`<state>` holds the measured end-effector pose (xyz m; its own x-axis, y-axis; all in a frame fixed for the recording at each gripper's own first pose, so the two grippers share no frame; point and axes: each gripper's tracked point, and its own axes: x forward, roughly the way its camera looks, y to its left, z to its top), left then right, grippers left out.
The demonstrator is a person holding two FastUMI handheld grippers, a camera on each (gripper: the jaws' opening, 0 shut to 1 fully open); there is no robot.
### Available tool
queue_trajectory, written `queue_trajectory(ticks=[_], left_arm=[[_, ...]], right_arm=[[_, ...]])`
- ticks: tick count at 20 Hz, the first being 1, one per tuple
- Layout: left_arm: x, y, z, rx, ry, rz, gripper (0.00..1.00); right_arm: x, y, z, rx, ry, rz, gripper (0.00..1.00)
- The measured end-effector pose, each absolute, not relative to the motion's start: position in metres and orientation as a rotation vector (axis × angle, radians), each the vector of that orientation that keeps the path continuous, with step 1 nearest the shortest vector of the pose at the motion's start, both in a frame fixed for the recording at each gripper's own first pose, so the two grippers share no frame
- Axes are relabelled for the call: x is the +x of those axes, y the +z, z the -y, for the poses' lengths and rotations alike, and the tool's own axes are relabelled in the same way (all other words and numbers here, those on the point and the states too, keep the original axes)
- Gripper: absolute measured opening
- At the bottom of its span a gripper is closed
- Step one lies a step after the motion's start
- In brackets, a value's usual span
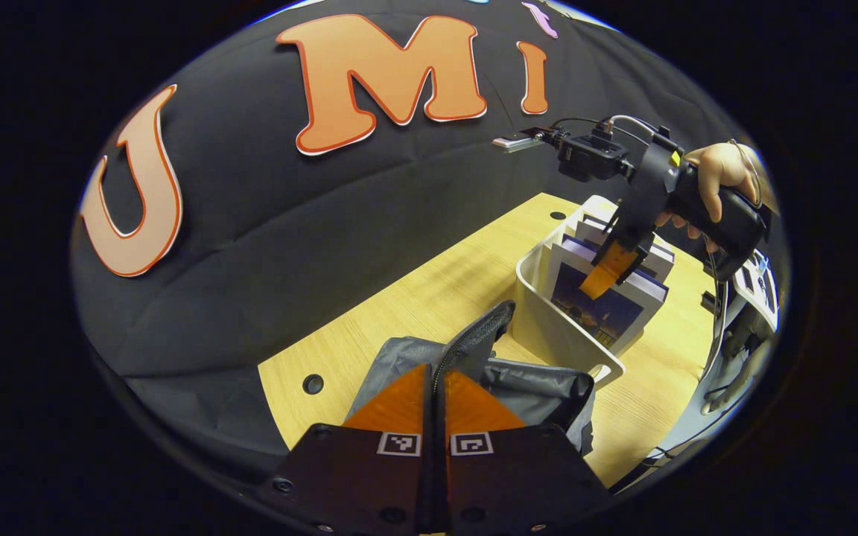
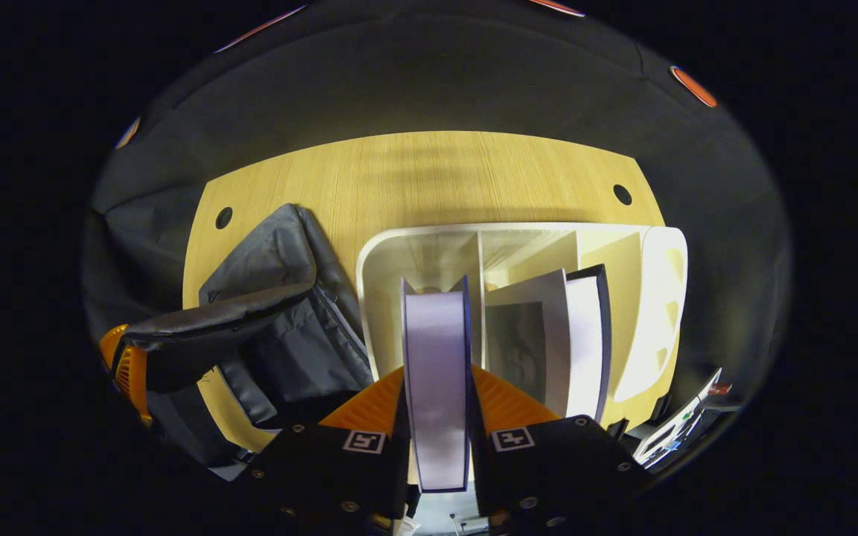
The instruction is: Open the schoolbag, grab two books from the bookshelf and put them into the schoolbag.
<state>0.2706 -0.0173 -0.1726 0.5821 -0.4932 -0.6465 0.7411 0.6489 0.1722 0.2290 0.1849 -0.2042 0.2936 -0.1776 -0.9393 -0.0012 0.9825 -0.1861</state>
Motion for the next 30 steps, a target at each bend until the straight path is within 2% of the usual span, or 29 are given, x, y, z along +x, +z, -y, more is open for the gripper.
queue_trajectory(ticks=[4,13,20,23,25,30], left_arm=[[0.267,-0.174,0.019,0.451,-0.767,-0.608,0.01],[0.264,-0.175,0.02,0.445,-0.813,-0.603,0.0],[0.268,-0.173,0.012,0.462,-0.785,-0.6,0.01],[0.264,-0.171,0.015,0.454,-0.776,-0.601,0.0],[0.26,-0.168,0.015,0.458,-0.775,-0.599,0.0],[0.26,-0.159,0.016,0.486,-0.761,-0.576,0.01]], right_arm=[[0.224,-0.187,-0.191,-0.128,-0.14,-1.25,0.34],[0.188,-0.077,-0.217,-0.138,-0.147,-1.075,0.32],[0.124,-0.016,-0.228,0.142,-0.109,-0.843,0.31],[0.102,-0.013,-0.234,0.383,-0.057,-0.75,0.31],[0.095,-0.031,-0.245,0.569,-0.01,-0.694,0.31],[0.081,-0.106,-0.262,0.918,0.017,-0.639,0.3]])
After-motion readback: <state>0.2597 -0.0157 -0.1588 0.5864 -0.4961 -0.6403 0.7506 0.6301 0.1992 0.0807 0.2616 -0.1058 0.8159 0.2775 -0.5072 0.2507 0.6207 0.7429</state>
